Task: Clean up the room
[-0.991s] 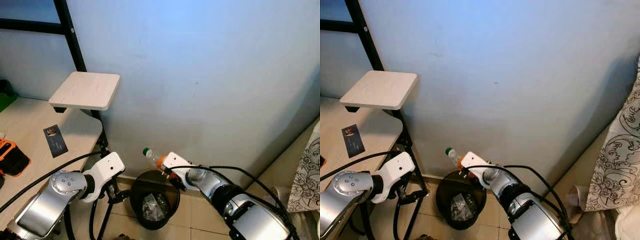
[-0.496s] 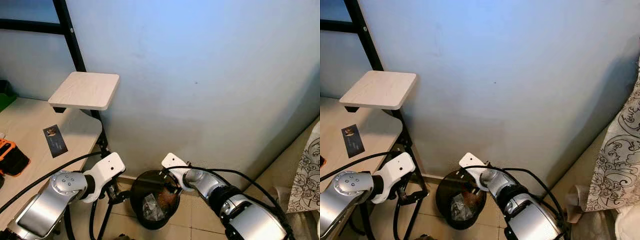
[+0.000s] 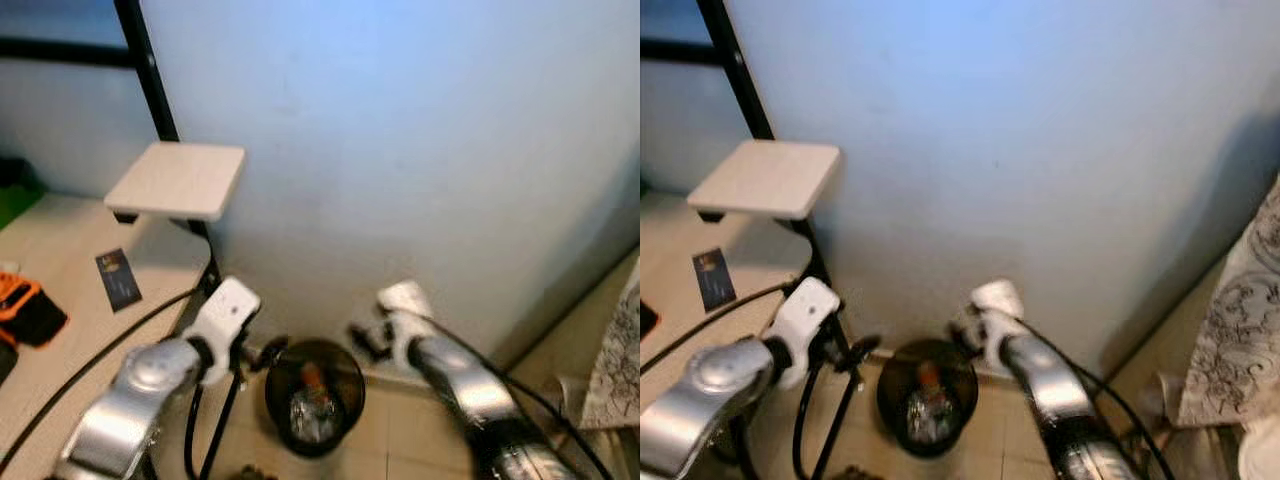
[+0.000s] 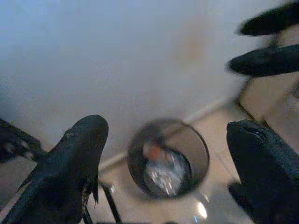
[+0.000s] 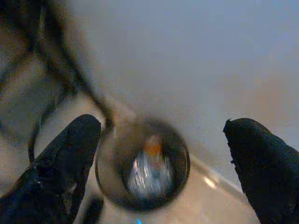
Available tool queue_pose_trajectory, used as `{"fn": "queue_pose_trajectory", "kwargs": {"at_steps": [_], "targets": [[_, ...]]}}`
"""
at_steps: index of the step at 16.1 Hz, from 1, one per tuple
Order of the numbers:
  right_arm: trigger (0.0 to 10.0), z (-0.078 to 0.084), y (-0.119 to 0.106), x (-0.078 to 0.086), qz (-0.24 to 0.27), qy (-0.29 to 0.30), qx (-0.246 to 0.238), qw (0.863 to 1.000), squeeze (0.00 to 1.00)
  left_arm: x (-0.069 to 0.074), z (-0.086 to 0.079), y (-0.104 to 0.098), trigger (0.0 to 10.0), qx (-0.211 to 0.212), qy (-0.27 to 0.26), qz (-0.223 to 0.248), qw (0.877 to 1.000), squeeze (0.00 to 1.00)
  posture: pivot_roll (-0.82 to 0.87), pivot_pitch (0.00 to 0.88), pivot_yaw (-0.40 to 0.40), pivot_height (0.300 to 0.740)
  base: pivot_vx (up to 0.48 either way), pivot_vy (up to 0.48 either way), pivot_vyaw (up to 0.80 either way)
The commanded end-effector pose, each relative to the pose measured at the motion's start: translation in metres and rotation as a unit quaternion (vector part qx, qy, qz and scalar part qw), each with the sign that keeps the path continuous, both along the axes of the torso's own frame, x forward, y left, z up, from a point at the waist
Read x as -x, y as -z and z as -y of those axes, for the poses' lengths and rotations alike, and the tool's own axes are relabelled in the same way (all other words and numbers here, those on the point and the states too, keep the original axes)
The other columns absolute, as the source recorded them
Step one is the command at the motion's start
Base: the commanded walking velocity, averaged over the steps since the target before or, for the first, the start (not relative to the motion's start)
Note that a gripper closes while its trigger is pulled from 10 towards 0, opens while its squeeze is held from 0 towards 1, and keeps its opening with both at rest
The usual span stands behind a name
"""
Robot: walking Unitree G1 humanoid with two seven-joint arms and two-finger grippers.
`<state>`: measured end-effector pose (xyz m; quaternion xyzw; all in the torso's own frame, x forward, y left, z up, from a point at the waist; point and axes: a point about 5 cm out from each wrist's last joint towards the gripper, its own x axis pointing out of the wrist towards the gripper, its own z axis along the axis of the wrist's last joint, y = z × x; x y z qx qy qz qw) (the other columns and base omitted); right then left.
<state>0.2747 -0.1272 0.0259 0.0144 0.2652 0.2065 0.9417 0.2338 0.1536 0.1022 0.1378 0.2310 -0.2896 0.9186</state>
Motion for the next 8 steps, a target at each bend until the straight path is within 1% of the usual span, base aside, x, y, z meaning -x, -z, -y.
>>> {"fn": "queue_pose_trajectory", "kwargs": {"at_steps": [1, 2, 3, 4, 6, 7, 8], "targets": [[10.0, 0.010, -0.024, -0.001, 0.036, 0.051, -0.029, 0.998, 1.00, -0.003, -0.001, -0.008, 10.0, -0.003, -0.039, 0.026, 0.999, 0.00, -0.07, 0.000, 0.016, 0.740, 0.000, 0.000, -0.75], [10.0, 0.017, -0.030, 0.005, 0.042, 0.087, -0.036, 0.995, 1.00, -0.005, 0.001, -0.012, 10.0, 0.001, -0.067, 0.047, 0.997, 0.00, -0.09, 0.000, 0.012, 0.740, 0.000, 0.000, -0.78], [10.0, 0.019, -0.031, 0.007, 0.047, 0.101, -0.037, 0.993, 1.00, -0.007, 0.002, -0.016, 10.0, 0.001, -0.077, 0.064, 0.995, 0.00, -0.09, 0.000, 0.010, 0.740, 0.000, 0.000, -0.78], [10.0, 0.025, -0.034, 0.012, 0.056, 0.138, -0.025, 0.989, 1.00, -0.011, 0.004, -0.023, 10.0, 0.019, -0.106, 0.093, 0.990, 0.00, -0.09, 0.000, -0.002, 0.740, 0.000, 0.000, -0.78], [10.0, 0.030, -0.039, 0.015, 0.065, 0.164, -0.019, 0.984, 1.00, -0.012, 0.002, -0.026, 10.0, 0.026, -0.130, 0.101, 0.986, 0.00, -0.09, 0.000, -0.006, 0.740, 0.000, 0.000, -0.78], [10.0, 0.032, -0.044, 0.016, 0.071, 0.180, -0.022, 0.981, 1.00, -0.012, -0.002, -0.025, 10.0, 0.016, -0.148, 0.099, 0.984, 0.00, -0.10, 0.000, -0.008, 0.740, 0.000, 0.000, -0.78], [10.0, 0.037, -0.056, 0.019, 0.082, 0.212, -0.033, 0.973, 1.00, -0.009, -0.008, -0.025, 10.0, 0.010, -0.172, 0.102, 0.980, 0.00, -0.09, 0.000, -0.015, 0.740, 0.000, 0.000, -0.78]]}}
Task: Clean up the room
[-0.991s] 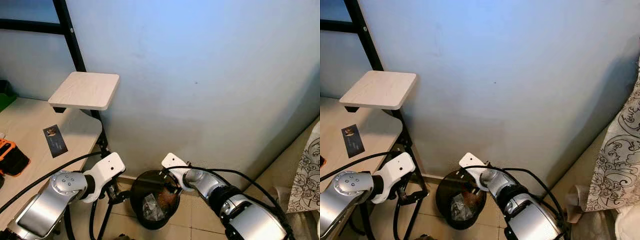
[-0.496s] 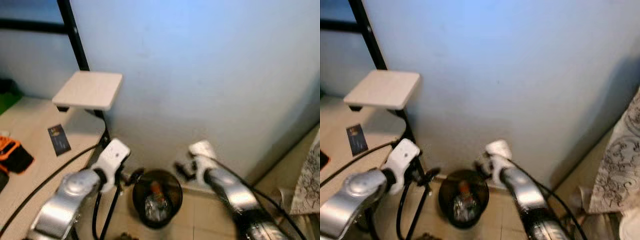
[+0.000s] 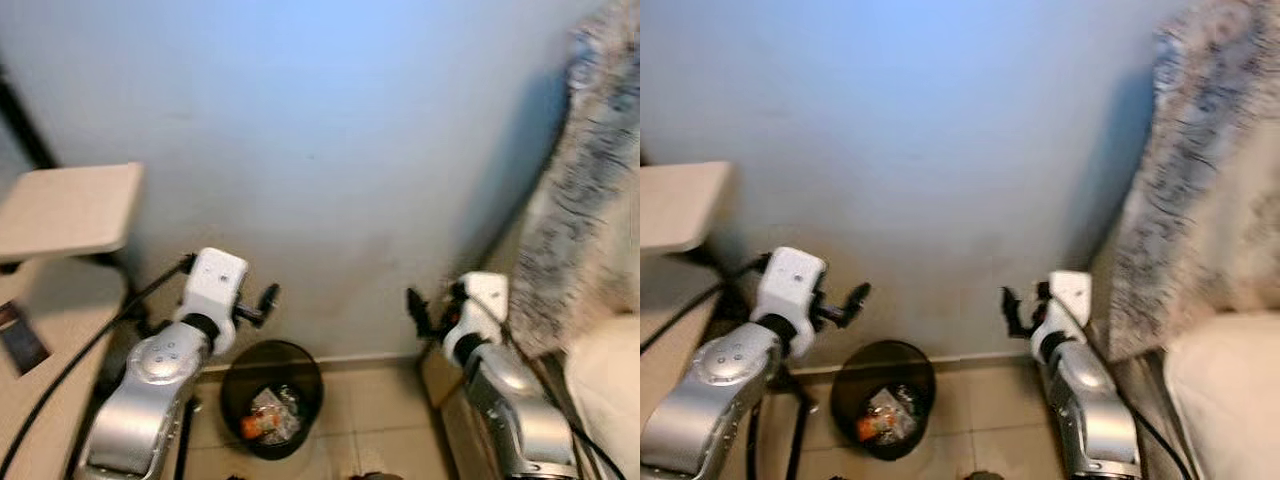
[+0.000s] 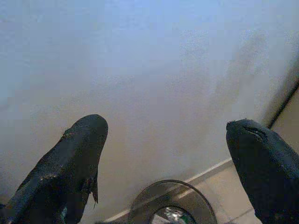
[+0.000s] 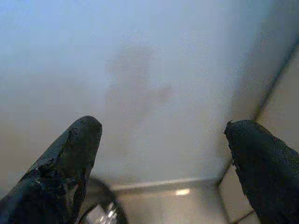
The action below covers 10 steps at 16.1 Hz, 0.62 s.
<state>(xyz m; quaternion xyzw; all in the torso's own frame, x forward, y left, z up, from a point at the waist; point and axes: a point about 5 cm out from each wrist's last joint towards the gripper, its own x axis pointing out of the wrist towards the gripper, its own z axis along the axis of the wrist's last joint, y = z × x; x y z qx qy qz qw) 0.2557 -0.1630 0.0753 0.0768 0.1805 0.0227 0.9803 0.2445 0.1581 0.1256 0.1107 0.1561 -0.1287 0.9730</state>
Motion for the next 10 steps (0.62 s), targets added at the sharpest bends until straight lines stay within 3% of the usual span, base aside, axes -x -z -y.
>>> {"fn": "queue_pose_trajectory", "kwargs": {"at_steps": [1, 4, 10], "targets": [[10.0, 0.002, -0.009, 0.002, 0.010, 0.013, -0.009, 1.000, 1.00, 0.003, -0.003, -0.003, 10.0, -0.004, -0.018, 0.006, 1.000, 0.00, -0.08, 0.000, -0.026, 0.740, 0.000, 0.000, -0.78], [10.0, 0.002, -0.013, 0.004, 0.011, 0.012, -0.012, 1.000, 1.00, 0.004, 0.000, -0.003, 10.0, -0.007, -0.029, 0.006, 1.000, 0.00, -0.06, 0.000, -0.040, 0.740, 0.000, 0.000, -0.78], [10.0, -0.007, -0.021, 0.006, 0.018, 0.003, -0.012, 1.000, 1.00, -0.009, -0.008, -0.005, 10.0, -0.005, -0.047, -0.001, 0.999, 0.00, -0.09, 0.000, -0.003, 0.740, 0.000, 0.000, -0.78]]}}
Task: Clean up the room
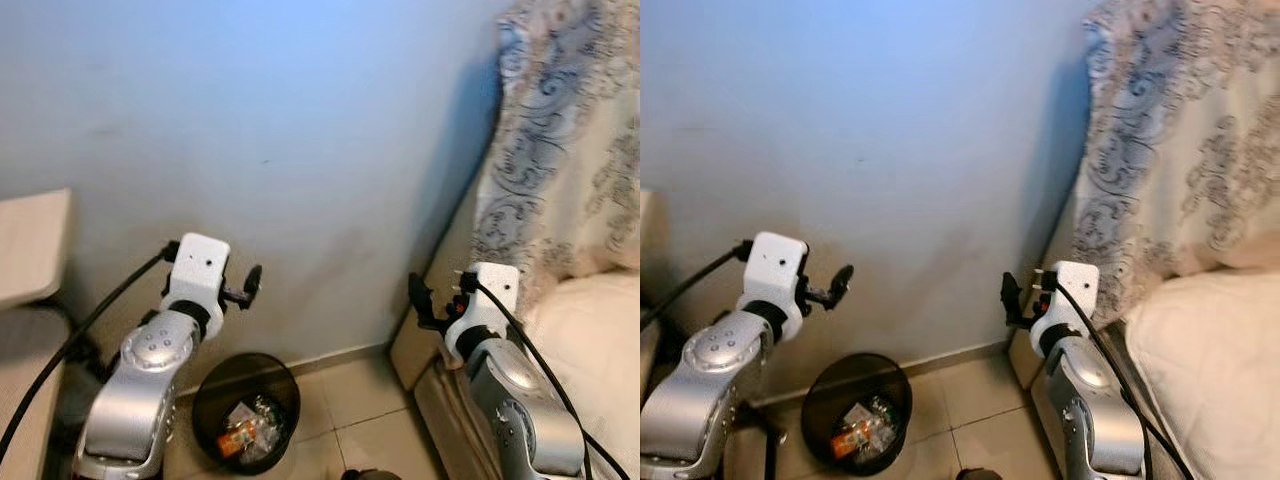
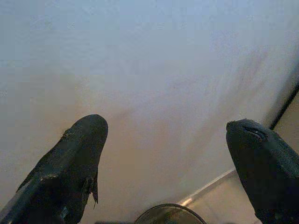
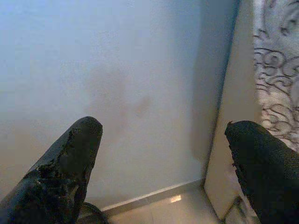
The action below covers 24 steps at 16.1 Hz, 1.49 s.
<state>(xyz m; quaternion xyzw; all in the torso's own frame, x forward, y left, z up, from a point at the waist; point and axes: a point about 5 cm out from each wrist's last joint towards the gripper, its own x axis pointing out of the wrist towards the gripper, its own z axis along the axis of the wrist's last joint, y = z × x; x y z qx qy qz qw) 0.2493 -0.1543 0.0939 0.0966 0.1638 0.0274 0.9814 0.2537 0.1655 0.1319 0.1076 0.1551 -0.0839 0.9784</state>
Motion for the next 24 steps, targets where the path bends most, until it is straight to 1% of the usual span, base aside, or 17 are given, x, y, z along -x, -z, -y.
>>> {"fn": "queue_pose_trajectory", "kwargs": {"at_steps": [1, 2, 3, 5, 6, 8, 10, 13, 17, 19, 24], "targets": [[10.0, -0.0015, -0.0055, -0.0030, 0.005, 0.000, 0.013, 1.000, 1.00, -0.0009, -0.0010, 0.0038, 10.0, -0.006, -0.001, -0.014, 1.000, 0.00, -0.09, 0.000, -0.004, 0.740, 0.000, 0.000, -0.78], [10.0, -0.0050, -0.0084, -0.0043, 0.009, -0.007, 0.015, 1.000, 1.00, -0.0013, -0.0023, 0.0055, 10.0, 0.000, -0.016, -0.018, 1.000, 0.00, -0.09, 0.000, -0.006, 0.740, 0.000, 0.000, -0.77], [10.0, -0.0067, -0.0090, -0.0044, 0.010, -0.010, 0.019, 1.000, 1.00, -0.0018, -0.0021, 0.0057, 10.0, -0.004, -0.014, -0.017, 1.000, 0.00, -0.08, 0.000, -0.011, 0.740, 0.000, 0.000, -0.77], [10.0, -0.0041, -0.0063, -0.0046, 0.002, -0.007, 0.025, 1.000, 1.00, -0.0019, 0.0014, 0.0057, 10.0, -0.012, 0.004, -0.013, 1.000, 0.00, -0.08, 0.000, -0.019, 0.740, 0.000, 0.000, -0.78], [10.0, -0.0020, -0.0054, -0.0040, -0.002, -0.007, 0.028, 1.000, 1.00, -0.0020, 0.0028, 0.0050, 10.0, -0.001, 0.003, -0.014, 1.000, 0.00, -0.09, 0.000, -0.014, 0.740, 0.000, 0.000, -0.78], [10.0, -0.0015, -0.0062, -0.0042, -0.004, -0.008, 0.031, 0.999, 1.00, -0.0024, 0.0049, 0.0037, 10.0, -0.002, 0.012, -0.012, 1.000, 0.00, -0.09, 0.000, -0.016, 0.740, 0.000, 0.000, -0.78], [10.0, -0.0025, -0.0061, -0.0055, -0.003, -0.008, 0.031, 0.999, 1.00, -0.0038, 0.0045, 0.0031, 10.0, -0.011, 0.013, -0.005, 1.000, 0.00, -0.09, 0.000, -0.018, 0.740, 0.000, 0.000, -0.78], [10.0, -0.0045, -0.0044, -0.0056, -0.007, -0.009, 0.031, 0.999, 1.00, -0.0065, 0.0016, 0.0020, 10.0, -0.022, 0.010, -0.012, 1.000, 0.00, -0.08, 0.000, -0.019, 0.740, 0.000, 0.000, -0.77], [10.0, -0.0066, -0.0043, -0.0062, -0.006, -0.011, 0.034, 0.999, 1.00, -0.0090, 0.0012, -0.0001, 10.0, -0.012, 0.011, -0.011, 1.000, 0.00, -0.08, 0.000, -0.020, 0.740, 0.000, 0.000, -0.77], [10.0, -0.0070, -0.0049, -0.0066, -0.006, -0.011, 0.034, 0.999, 1.00, -0.0091, 0.0026, 0.0006, 10.0, -0.019, 0.017, -0.013, 1.000, 0.00, -0.08, 0.000, -0.023, 0.740, 0.000, 0.000, -0.77], [10.0, -0.0061, -0.0054, -0.0070, -0.006, -0.008, 0.036, 0.999, 1.00, -0.0084, 0.0028, 0.0009, 10.0, -0.012, 0.022, -0.017, 1.000, 0.00, -0.08, 0.000, -0.021, 0.740, 0.000, 0.000, -0.77]]}}
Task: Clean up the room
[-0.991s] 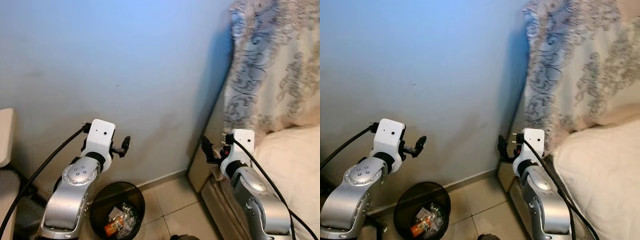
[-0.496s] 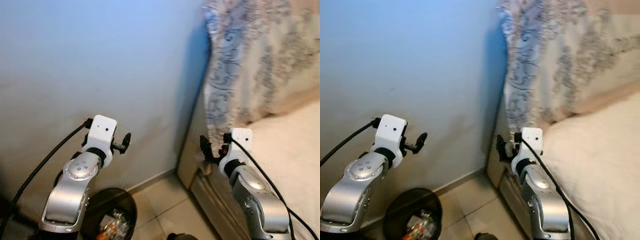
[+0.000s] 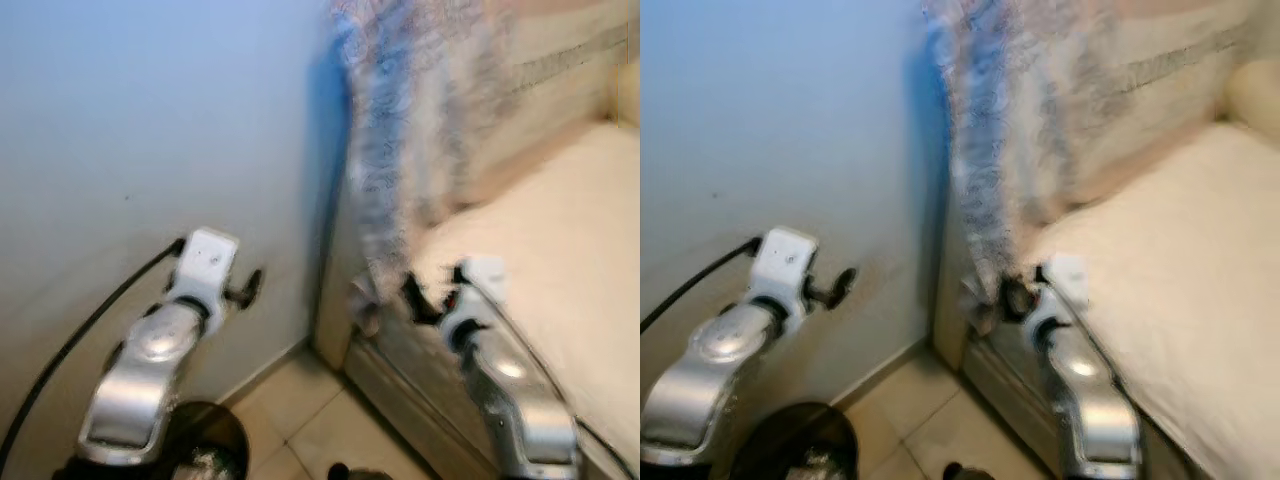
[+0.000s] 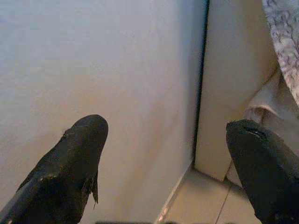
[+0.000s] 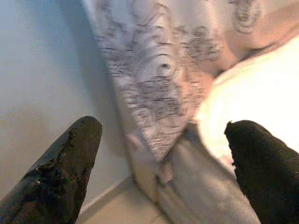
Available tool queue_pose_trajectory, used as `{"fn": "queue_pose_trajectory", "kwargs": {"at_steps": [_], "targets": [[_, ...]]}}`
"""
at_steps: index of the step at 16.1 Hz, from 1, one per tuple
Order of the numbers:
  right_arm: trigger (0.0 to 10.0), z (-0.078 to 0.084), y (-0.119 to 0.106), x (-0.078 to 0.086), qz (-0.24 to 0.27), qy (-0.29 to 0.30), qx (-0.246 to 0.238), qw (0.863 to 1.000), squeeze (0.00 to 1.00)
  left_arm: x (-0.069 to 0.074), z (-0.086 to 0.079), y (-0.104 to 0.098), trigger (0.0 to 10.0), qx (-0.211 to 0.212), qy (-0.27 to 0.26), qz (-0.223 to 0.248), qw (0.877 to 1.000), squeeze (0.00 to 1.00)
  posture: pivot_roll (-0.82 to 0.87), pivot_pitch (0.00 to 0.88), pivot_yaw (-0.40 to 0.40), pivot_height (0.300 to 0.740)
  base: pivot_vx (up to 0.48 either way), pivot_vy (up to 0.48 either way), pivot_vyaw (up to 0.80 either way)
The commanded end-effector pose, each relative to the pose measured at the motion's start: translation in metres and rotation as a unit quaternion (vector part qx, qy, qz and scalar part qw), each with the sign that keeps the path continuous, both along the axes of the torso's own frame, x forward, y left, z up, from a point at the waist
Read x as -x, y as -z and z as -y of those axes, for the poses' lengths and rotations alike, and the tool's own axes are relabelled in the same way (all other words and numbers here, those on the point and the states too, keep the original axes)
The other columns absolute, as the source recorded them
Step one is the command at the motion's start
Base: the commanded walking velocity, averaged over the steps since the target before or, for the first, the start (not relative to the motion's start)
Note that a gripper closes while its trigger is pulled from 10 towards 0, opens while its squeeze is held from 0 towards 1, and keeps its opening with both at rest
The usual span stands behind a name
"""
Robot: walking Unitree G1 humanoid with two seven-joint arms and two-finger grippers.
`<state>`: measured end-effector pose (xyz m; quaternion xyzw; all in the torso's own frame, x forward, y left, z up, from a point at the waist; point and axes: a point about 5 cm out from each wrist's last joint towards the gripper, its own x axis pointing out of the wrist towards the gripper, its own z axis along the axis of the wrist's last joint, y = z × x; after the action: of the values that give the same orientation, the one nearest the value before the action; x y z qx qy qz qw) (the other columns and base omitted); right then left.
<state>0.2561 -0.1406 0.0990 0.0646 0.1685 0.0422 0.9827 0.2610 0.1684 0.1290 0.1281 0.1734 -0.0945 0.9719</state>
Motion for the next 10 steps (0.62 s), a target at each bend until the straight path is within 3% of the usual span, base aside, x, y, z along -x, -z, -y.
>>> {"fn": "queue_pose_trajectory", "kwargs": {"at_steps": [1, 10], "targets": [[10.0, 0.0081, -0.0001, -0.0003, -0.004, 0.012, 0.008, 1.000, 1.00, -0.0006, 0.0063, -0.0020, 10.0, 0.013, 0.011, 0.003, 1.000, 0.00, -0.08, 0.000, -0.021, 0.740, 0.000, 0.000, -0.77], [10.0, 0.0105, 0.0024, -0.0040, -0.007, 0.019, 0.015, 1.000, 1.00, -0.0031, -0.0022, -0.0014, 10.0, 0.017, -0.021, 0.013, 1.000, 0.00, -0.09, 0.000, -0.014, 0.740, 0.000, 0.000, -0.77]]}}
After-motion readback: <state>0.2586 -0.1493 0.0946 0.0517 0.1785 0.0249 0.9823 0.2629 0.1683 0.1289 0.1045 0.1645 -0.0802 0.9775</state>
